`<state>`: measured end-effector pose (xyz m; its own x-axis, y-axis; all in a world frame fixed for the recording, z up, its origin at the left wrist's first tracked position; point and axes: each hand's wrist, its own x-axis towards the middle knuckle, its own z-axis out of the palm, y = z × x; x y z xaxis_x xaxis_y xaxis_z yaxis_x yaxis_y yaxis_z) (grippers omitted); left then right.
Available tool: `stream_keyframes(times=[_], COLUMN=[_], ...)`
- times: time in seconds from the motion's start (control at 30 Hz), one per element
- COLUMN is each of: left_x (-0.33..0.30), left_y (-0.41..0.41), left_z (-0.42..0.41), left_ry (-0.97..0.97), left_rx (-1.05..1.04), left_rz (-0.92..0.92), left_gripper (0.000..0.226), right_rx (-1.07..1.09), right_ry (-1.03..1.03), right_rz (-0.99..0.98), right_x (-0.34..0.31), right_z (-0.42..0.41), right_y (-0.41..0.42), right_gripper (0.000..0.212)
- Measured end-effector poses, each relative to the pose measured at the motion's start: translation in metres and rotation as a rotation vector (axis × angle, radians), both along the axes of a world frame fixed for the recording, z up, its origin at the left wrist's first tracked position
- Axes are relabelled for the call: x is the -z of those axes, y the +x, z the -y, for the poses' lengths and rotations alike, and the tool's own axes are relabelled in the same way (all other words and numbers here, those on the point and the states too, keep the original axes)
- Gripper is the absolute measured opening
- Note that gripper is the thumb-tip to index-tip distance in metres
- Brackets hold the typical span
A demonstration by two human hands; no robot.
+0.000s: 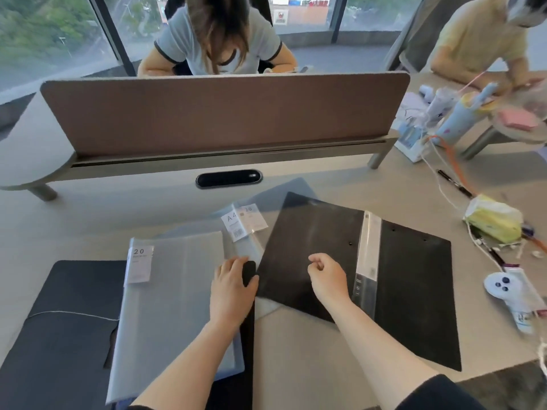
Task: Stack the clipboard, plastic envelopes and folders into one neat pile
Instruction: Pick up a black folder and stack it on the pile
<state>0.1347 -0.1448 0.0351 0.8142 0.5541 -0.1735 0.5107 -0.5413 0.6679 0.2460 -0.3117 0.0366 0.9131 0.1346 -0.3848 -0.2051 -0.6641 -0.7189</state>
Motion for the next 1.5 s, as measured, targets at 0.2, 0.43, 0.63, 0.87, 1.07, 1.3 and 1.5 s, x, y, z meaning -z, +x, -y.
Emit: stream_keyframes(times=[0.2, 0.43, 0.63, 0.87, 1.07, 1.3, 1.5], left_x=[0.003, 0.016, 0.029, 0.049, 0.053, 0.049, 0.035], left_y=[0.058, 0.107, 0.145, 0.155, 0.154, 0.154, 0.149], left_z=[0.076, 0.142, 0.182, 0.194, 0.194, 0.193, 0.193], left_ry=[0.014, 0.058, 0.142, 0.167, 0.173, 0.154, 0.082], left_rx=[0.256, 0.441, 0.457, 0.426, 0.412, 0.411, 0.332], left_rz=[-0.112, -0.241, -0.299, -0.370, -0.379, -0.382, -0.286], left_gripper=[0.064, 0.078, 0.090, 0.097, 0.097, 0.099, 0.102], right_rx=[-0.009, -0.083, -0.146, -0.313, -0.329, -0.281, -0.148], right_ry=[-0.098, -0.213, -0.220, -0.276, -0.254, -0.246, -0.152], right_rz=[0.055, 0.078, 0.075, 0.031, -0.053, 0.015, 0.102], right_x=[-0.008, -0.019, -0.008, 0.009, 0.018, 0.021, 0.001], right_z=[0.067, 0.109, 0.130, 0.125, 0.121, 0.117, 0.112], right_y=[0.051, 0.110, 0.160, 0.203, 0.217, 0.224, 0.220], right_gripper=[0.041, 0.034, 0.042, 0.046, 0.054, 0.045, 0.040])
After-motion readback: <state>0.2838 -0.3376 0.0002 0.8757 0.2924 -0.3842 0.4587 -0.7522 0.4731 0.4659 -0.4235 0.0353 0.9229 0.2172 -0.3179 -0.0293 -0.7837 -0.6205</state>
